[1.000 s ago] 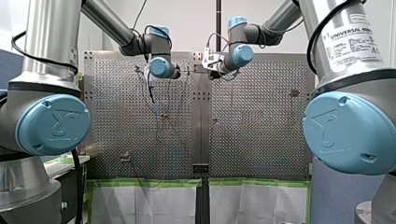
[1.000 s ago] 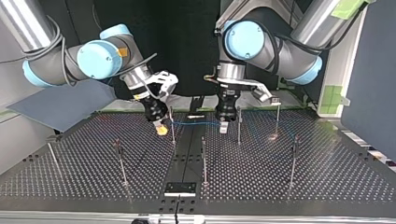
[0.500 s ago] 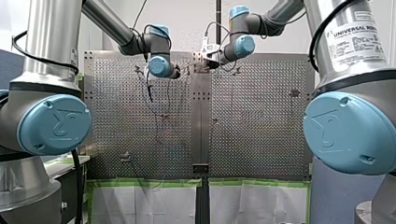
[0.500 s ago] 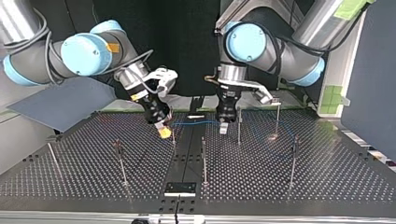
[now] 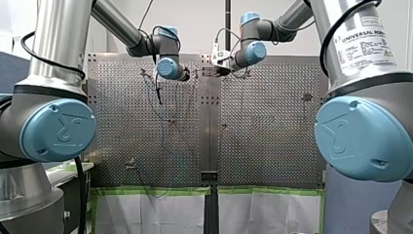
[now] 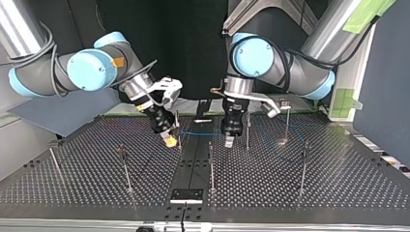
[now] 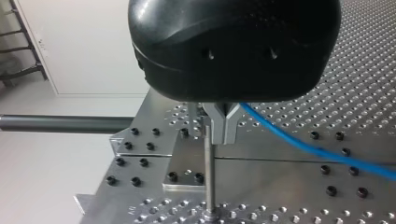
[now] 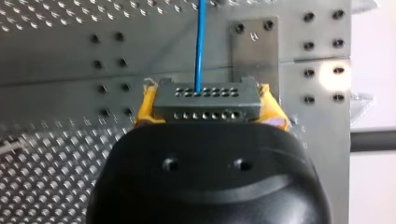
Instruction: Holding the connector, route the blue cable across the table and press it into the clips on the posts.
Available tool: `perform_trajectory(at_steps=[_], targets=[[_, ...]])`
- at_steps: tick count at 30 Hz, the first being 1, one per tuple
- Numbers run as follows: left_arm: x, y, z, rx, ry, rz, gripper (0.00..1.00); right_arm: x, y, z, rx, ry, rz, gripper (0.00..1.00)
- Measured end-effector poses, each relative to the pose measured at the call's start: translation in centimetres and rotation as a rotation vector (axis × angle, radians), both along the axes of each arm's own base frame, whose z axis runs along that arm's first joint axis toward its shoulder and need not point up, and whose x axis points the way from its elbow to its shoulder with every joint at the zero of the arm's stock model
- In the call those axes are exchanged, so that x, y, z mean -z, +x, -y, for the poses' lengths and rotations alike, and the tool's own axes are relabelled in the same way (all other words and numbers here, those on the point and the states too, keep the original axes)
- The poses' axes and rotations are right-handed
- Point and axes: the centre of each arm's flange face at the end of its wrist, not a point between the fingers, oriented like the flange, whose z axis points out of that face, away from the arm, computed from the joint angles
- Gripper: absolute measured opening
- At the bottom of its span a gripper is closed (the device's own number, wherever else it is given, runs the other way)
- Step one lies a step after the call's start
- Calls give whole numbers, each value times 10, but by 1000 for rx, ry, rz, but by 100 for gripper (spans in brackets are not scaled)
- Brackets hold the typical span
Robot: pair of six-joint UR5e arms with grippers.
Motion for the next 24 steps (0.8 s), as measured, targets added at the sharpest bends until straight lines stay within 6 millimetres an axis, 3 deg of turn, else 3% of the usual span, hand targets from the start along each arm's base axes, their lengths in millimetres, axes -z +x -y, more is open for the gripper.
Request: perform_trajectory(at_steps=[4, 10, 24], targets=[[4, 9, 1, 3, -2, -5, 0, -1, -6, 15, 19, 1, 7, 0], [-7, 19, -2, -4, -40, 9, 0, 4, -10, 33, 38, 7, 7, 0], [-3, 49, -18, -24, -71, 3, 0, -12, -4, 48, 7, -28, 31, 0]])
